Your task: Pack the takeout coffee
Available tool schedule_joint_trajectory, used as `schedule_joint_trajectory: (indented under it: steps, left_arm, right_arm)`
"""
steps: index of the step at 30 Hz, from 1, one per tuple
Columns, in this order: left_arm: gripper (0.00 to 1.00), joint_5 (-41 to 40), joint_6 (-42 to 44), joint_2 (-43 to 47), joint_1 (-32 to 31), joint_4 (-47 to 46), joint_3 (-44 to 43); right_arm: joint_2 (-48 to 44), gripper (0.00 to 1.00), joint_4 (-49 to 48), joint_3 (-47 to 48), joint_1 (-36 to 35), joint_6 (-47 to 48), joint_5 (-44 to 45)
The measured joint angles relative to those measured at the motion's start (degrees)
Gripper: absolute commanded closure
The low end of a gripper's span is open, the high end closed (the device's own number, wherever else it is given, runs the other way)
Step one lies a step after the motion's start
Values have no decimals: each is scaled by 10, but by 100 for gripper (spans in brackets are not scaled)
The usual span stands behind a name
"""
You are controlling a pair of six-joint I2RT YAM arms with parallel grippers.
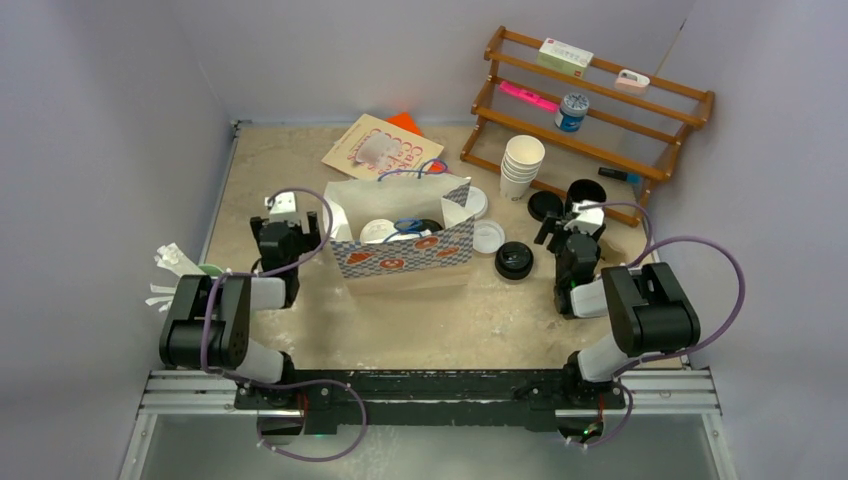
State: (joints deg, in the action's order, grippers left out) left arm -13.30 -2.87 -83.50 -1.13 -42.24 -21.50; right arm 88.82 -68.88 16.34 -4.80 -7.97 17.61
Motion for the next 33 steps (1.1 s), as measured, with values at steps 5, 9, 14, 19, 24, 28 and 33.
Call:
schedule_joint_trajectory:
  steps: [5,9,14,19,24,28,33]
  left_arm:
    - [2,49,19,-47,0,-128,43]
    - [0,76,48,-88,-11,-189,45]
    - [2,89,68,-95,-28,-224,45]
    - [0,91,76,-95,-28,-242,46]
    - [0,90,81,-95,-28,-245,46]
    - [0,90,81,-95,-28,-245,46]
    - [0,90,81,-95,-28,-245,46]
  right_arm:
    - [9,1,-70,-27,4,20,-38]
    - [9,1,-80,-24,4,39,-70]
    - [9,1,-73,-18,4,45,-94]
    - [9,1,-71,-18,4,46,-99]
    - [9,1,-69,-18,4,46,-99]
    - [9,1,-69,-18,4,46,-99]
    - [9,1,-69,-18,4,46,-99]
